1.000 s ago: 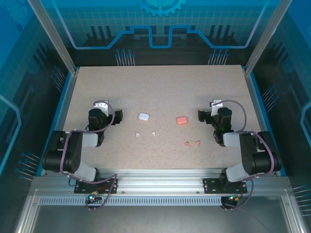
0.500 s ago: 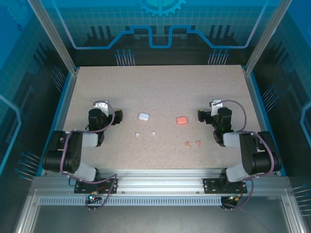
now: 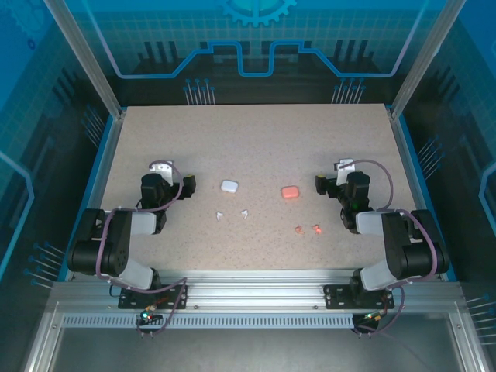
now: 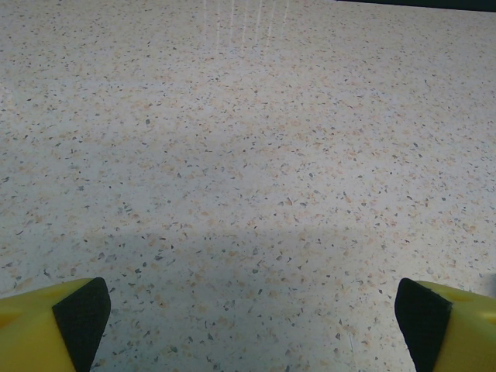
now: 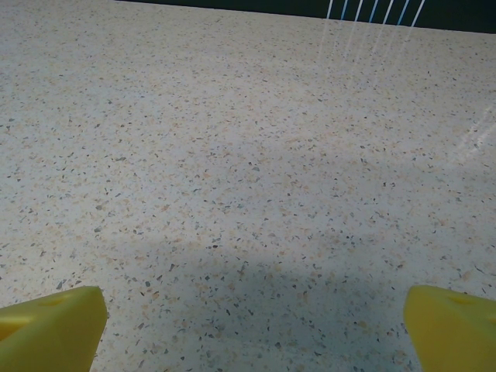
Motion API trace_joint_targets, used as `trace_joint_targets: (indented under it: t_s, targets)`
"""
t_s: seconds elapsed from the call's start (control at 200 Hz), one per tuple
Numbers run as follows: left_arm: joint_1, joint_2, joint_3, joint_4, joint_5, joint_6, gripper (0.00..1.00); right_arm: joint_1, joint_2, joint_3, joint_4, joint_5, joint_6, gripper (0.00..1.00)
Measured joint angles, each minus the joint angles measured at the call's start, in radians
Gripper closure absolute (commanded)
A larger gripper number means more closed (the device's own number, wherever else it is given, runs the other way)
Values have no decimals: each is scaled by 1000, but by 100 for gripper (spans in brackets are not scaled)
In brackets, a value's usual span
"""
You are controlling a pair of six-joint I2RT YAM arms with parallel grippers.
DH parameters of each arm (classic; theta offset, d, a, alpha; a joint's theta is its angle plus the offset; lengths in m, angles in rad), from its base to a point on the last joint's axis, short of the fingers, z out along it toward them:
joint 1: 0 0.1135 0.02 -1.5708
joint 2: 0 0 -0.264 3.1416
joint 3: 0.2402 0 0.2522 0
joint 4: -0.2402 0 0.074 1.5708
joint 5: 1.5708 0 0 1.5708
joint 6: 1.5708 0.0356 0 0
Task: Insert wireless bluetooth earbuds into charging case
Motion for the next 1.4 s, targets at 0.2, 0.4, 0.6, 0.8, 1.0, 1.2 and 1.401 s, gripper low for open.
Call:
trace_joint_targets:
  t_s: [0.2,0.4,0.6,0.8,1.0,1.2,1.401]
  targets:
    - [0,0,0,0,0,0,1,0,0,0,0,0,0,0]
    - [0,-10,2,-16,-7,-2,1,0,-10,27,-63,1,0,0]
    - [0,-150,70,-178,-39,-21,1,0,-139,298,-451,9,68,0]
    - [-2,-304,210,-430,-50,-159,1,-14,-107,620,-797,23,244,0]
    - [-107,-342,345,-636,-45,-362,1,76,79,842,-1181,-4,308,2]
    - [-281,-288,452,-771,-42,-585,1,268,253,1019,-1450,-27,358,3]
    - [-407,-218,496,-827,-46,-813,1,341,367,1098,-1589,-50,413,5]
